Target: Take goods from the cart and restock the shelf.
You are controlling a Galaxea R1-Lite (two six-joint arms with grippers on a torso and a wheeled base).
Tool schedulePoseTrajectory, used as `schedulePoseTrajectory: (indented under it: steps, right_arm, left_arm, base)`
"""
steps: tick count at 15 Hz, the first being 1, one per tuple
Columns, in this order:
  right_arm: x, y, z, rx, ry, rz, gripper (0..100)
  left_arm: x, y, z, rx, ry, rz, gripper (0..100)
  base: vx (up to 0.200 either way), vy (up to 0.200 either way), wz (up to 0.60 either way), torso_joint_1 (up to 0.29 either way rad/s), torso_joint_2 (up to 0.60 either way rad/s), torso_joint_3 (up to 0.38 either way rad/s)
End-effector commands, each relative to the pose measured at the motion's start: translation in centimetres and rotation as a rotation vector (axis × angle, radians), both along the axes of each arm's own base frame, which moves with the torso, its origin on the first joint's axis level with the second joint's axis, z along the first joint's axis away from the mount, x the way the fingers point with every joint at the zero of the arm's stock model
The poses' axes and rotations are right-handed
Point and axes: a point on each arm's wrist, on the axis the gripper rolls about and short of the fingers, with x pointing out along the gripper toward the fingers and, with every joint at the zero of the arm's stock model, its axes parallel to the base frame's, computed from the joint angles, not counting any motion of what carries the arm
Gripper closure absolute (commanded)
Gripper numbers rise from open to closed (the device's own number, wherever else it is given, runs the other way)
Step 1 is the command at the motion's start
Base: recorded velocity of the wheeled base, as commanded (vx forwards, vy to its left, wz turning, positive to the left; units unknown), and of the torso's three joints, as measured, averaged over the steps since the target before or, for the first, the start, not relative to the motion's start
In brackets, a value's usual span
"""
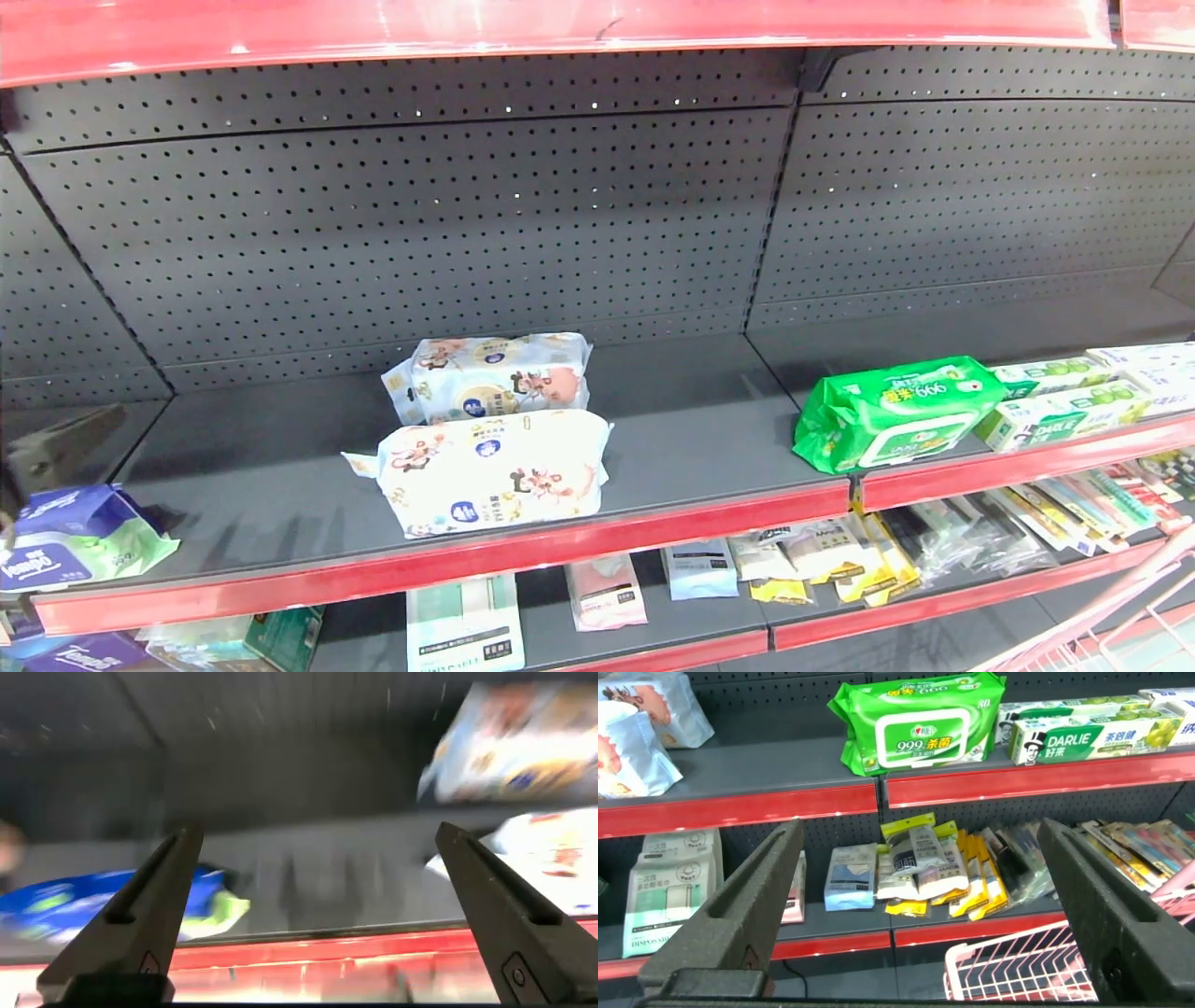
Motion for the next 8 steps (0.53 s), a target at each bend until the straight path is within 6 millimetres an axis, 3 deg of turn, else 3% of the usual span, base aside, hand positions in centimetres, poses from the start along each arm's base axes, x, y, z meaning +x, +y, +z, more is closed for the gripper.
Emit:
schedulePoseTrajectory:
  steps: [1,2,4,6,8]
  right_arm:
    - [0.0,0.0,0.0,0.0,0.001,0.0,0]
    - [0.0,0.0,0.0,0.0,0.001,0.0,0]
    - [0.0,0.0,0.0,0.0,0.001,0.0,0]
    - [0.0,0.0,0.0,0.0,0.001,0.004,0]
    - [0.0,0.0,0.0,0.0,0.001,0.005,0]
  left_arm:
    - [-13.0,-4.6,-6.6,0.071,-0.331,-0.022,0]
    - [-14.6,-5.3,-9.2,0.075,-0.356,-0.039,0]
    - [-14.1,-5.1,-10.2,0.035,-0.335,-0.007,0]
    - [-13.0,-4.5,-13.3,0.015,-0.237,0.017,0]
    - [-12.7,-4.2,-13.7,0.054,-0.278,0.081,0]
  base:
    - [0.0,0.0,0.0,0.0,0.0,0.0]
    - [0.0,0.0,0.0,0.0,0.0,0.0]
    - [0.0,0.0,0.0,0.0,0.0,0.0]
    - [0.0,0.0,0.0,0.0,0.0,0.0]
    - [0.0,0.0,0.0,0.0,0.0,0.0]
